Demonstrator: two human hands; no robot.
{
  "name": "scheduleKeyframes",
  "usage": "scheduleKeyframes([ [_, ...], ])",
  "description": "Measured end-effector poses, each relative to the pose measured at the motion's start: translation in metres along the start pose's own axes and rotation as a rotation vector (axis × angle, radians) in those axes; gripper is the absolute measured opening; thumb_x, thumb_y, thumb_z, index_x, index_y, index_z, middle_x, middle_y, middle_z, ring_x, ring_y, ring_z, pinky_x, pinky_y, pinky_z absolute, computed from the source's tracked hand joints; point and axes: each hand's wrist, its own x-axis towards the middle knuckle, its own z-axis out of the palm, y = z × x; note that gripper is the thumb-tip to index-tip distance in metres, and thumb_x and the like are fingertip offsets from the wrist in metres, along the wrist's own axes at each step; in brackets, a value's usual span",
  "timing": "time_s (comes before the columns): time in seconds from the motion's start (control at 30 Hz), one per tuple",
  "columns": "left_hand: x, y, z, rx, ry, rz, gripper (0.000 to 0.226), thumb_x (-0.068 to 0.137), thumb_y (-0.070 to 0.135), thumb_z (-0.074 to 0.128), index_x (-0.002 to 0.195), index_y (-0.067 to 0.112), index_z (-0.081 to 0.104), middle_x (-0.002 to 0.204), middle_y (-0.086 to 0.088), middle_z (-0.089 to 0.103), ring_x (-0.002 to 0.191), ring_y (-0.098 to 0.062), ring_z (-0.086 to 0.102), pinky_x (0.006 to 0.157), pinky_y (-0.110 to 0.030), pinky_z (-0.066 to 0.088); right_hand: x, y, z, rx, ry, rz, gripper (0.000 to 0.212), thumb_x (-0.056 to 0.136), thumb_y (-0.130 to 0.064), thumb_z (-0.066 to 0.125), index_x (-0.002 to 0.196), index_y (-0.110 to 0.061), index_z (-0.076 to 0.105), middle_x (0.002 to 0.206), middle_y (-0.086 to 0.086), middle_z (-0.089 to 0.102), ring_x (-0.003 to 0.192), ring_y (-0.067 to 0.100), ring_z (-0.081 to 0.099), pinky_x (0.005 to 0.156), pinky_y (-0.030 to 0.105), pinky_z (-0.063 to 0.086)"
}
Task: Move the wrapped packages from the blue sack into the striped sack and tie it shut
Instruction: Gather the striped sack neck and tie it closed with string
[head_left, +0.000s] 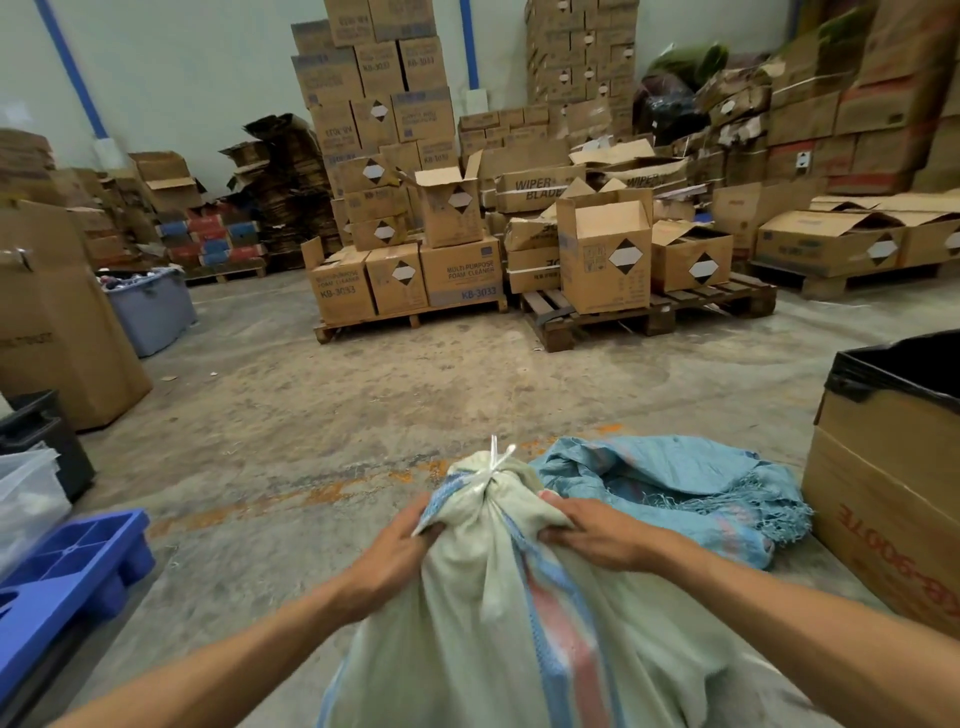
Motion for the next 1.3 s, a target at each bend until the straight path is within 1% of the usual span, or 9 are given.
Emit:
scheduleKeyframes([
  [0.2,0.040,0.006,-0.073,0.039,0.138,0.088,0.029,0.100,0.016,0.052,0.115,0.039,0.061,0.115,0.019,0.065,0.108,0.001,0.059,0.099,-0.030,0.044,0.051,-0.030,-0.028,0.084,0.243,-0.069,0.015,0.099,-0.020,0.055,0.110,-0.016,0.063,0.105,-0.004,0.067,0.097,0.012,0.059,0.085,0.030,0.043],
  [0.4,0.074,0.008,-0.137,0.095,0.152,0.123,0.026,0.101,0.016,0.050,0.121,0.031,0.060,0.119,0.007,0.064,0.110,-0.010,0.060,0.097,-0.031,0.045,0.109,-0.051,-0.031,0.133,0.348,-0.094,0.007,0.099,-0.026,0.054,0.097,-0.024,0.060,0.093,-0.008,0.065,0.091,0.013,0.060,0.085,0.039,0.047],
  [0.57,0.095,-0.014,-0.198,0.193,0.109,0.077,0.030,0.102,0.017,0.049,0.120,0.038,0.058,0.122,0.012,0.063,0.114,-0.006,0.058,0.101,-0.031,0.041,0.173,-0.074,-0.020,0.208,0.376,-0.135,0.030,0.099,-0.023,0.055,0.083,-0.048,0.053,0.084,-0.024,0.059,0.085,-0.001,0.055,0.077,0.027,0.042],
  [0.7,0.098,-0.035,-0.236,0.230,0.027,0.032,0.036,0.103,0.017,0.048,0.128,0.041,0.055,0.123,0.022,0.063,0.115,0.001,0.058,0.098,-0.025,0.041,0.228,-0.077,0.004,0.222,0.397,-0.109,0.011,0.097,-0.024,0.056,0.089,-0.029,0.060,0.089,-0.009,0.063,0.092,0.016,0.059,0.086,0.041,0.047],
  [0.83,0.109,-0.056,-0.257,0.262,0.027,0.011,0.035,0.102,0.016,0.049,0.122,0.045,0.055,0.116,0.030,0.064,0.106,0.010,0.058,0.089,-0.012,0.042,0.276,-0.074,0.031,0.269,0.476,-0.040,0.010,0.097,-0.023,0.056,0.091,-0.026,0.063,0.094,-0.001,0.065,0.093,0.022,0.059,0.084,0.040,0.047],
  [0.97,0.122,-0.099,-0.264,0.268,0.131,0.002,0.030,0.101,0.014,0.050,0.115,0.040,0.059,0.112,0.022,0.066,0.099,0.009,0.060,0.093,-0.020,0.043,0.310,-0.075,0.072,0.331,0.522,0.062,0.010,0.097,-0.024,0.054,0.093,-0.018,0.061,0.096,0.004,0.068,0.092,0.026,0.061,0.080,0.039,0.048],
  [1.07,0.138,-0.130,-0.267,0.262,0.233,0.014,0.023,0.101,0.018,0.051,0.106,0.037,0.063,0.097,0.026,0.068,0.089,0.009,0.061,0.086,-0.024,0.045,0.324,-0.074,0.102,0.411,0.561,0.146,0.011,0.096,-0.021,0.051,0.093,-0.018,0.061,0.095,0.002,0.068,0.092,0.026,0.061,0.080,0.040,0.048],
  [1.17,0.164,-0.139,-0.271,0.259,0.340,0.018,0.013,0.095,0.031,0.055,0.103,0.033,0.065,0.098,0.014,0.069,0.093,-0.006,0.063,0.091,-0.036,0.048,0.334,-0.073,0.110,0.468,0.599,0.158,0.013,0.096,-0.019,0.050,0.095,-0.016,0.063,0.095,0.002,0.068,0.091,0.023,0.060,0.079,0.037,0.046],
  [1.3,0.179,-0.144,-0.266,0.256,0.337,0.001,0.012,0.094,0.024,0.056,0.099,0.030,0.065,0.099,0.006,0.068,0.092,-0.012,0.061,0.089,-0.037,0.047,0.340,-0.051,0.100,0.386,0.575,0.144,0.011,0.096,-0.021,0.056,0.086,-0.020,0.061,0.088,0.001,0.065,0.088,0.023,0.060,0.072,0.035,0.041],
])
